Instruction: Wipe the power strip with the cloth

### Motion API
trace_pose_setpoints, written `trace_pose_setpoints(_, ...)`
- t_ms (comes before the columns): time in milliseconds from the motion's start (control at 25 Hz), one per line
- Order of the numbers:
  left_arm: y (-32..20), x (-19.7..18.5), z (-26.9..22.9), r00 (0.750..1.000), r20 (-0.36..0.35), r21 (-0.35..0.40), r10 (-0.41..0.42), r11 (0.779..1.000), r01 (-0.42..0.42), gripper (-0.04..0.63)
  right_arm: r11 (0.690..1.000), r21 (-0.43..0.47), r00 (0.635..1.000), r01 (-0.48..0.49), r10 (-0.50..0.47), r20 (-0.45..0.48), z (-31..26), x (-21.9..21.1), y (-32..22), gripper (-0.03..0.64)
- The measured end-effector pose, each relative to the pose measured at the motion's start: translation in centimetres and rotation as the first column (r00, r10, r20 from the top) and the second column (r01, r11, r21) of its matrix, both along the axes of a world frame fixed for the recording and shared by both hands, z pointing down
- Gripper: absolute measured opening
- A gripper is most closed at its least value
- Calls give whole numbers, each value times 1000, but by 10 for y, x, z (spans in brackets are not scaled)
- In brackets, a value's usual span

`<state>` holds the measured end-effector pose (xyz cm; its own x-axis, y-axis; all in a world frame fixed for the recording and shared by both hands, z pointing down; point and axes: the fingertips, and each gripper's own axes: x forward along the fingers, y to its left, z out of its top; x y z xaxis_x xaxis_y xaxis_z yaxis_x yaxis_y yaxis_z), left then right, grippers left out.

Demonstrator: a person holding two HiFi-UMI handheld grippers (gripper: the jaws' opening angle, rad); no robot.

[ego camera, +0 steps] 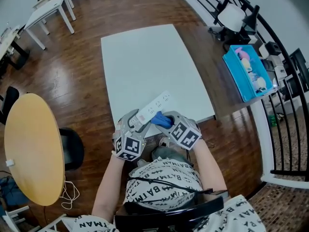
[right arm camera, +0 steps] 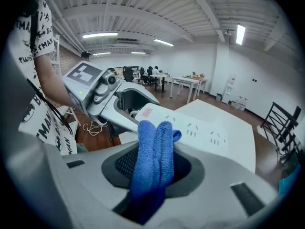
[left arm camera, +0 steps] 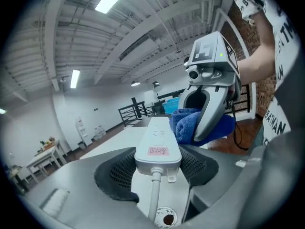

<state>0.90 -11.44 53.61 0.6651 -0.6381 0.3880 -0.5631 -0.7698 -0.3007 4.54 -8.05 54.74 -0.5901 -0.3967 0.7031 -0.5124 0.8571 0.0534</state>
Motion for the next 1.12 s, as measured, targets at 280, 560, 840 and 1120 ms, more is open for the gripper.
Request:
trace_pose_setpoints(280,-6,15,93,984,-32,-268,176,947,-178,284,964,-68,966,-256,257,10,34,86,4,135)
trace_pose_setpoints(560,-18,15,132,972,25,-362,234,908,-209,284,900,-122,893,-418,432,125,34,120,-6,135)
trace_pose_setpoints(840,-13,8,170,961,134,-431,240,888,-162,286,888,-119,874,-443,458,163,27,120,-23,135)
trace_pose_setpoints(1120,-24,-8,147,997,18,-428,77,902,-62,402,875,-93,860,-474,483,164,27,114,-40,133)
